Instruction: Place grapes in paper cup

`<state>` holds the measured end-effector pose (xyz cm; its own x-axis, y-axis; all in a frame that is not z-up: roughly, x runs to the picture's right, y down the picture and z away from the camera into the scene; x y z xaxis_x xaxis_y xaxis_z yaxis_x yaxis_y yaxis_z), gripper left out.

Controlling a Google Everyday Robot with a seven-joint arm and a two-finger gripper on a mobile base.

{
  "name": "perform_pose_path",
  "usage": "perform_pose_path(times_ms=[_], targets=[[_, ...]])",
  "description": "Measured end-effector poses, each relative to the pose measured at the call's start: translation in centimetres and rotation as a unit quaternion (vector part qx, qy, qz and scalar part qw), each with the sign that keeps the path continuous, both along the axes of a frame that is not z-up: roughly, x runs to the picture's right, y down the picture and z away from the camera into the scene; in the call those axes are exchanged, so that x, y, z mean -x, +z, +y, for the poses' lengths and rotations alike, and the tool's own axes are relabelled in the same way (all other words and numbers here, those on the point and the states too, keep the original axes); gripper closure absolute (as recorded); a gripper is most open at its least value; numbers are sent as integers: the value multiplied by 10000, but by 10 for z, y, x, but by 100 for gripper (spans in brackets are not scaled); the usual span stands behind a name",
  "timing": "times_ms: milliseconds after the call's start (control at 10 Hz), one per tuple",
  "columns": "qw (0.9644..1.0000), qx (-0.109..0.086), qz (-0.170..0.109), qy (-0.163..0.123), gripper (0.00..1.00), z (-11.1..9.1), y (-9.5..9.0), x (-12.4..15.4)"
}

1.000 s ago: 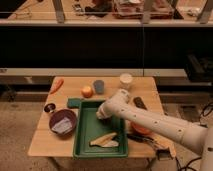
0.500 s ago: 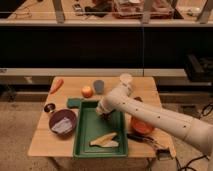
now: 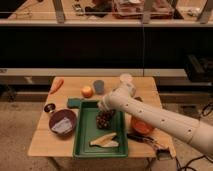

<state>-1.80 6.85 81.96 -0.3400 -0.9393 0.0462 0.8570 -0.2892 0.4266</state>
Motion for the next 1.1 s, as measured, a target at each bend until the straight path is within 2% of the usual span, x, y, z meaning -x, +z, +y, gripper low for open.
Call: perform_pose_path(times_ms=[200, 300, 400, 600, 700, 800, 900, 1000, 1100], targets=[[9989, -84, 26, 463, 100, -19, -9, 0], [9986, -74, 6, 521, 95, -27, -11, 2], [9993, 83, 6, 362, 83, -29, -9, 9], [9988, 453, 47, 167, 65, -18, 0, 14], [9974, 702, 93, 126, 54, -4, 8, 8], [9961, 862, 126, 109, 45, 8, 11, -1], [9950, 982, 180, 83, 36, 19, 9, -13], [9938, 1077, 266, 38, 26, 32, 3, -28], [9927, 1148, 365, -61, 20, 47, -7, -41]])
